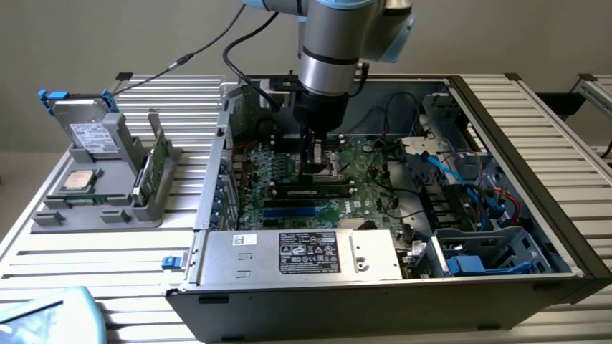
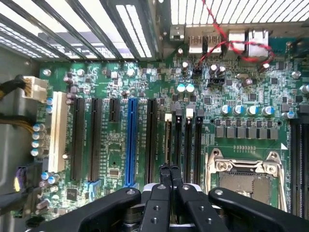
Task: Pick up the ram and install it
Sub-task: 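Press down the ram until it locks into place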
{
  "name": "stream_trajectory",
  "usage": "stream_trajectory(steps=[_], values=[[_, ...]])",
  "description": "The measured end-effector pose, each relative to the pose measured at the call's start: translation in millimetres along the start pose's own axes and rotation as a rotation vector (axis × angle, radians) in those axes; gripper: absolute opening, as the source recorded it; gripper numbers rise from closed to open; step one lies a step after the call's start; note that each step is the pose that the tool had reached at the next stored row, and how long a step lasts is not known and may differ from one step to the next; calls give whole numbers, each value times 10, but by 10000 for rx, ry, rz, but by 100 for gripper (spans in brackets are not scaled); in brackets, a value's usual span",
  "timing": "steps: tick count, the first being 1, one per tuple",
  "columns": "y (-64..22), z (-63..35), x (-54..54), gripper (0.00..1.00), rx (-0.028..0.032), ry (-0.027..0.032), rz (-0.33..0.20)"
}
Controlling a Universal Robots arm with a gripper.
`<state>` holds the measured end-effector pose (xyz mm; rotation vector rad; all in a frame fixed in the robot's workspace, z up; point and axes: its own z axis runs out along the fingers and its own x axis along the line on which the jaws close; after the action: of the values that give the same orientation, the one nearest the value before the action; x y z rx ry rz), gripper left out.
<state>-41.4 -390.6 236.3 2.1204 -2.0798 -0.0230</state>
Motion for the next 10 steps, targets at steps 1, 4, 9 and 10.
stream_trajectory(steps=[1, 4, 9, 10], values=[[-1, -28, 3, 10, -2, 0, -3], [-49, -80, 10, 10, -1, 6, -34], [-174, -113, 17, 10, -1, 12, -101], [-183, -115, 17, 10, -1, 13, -108]])
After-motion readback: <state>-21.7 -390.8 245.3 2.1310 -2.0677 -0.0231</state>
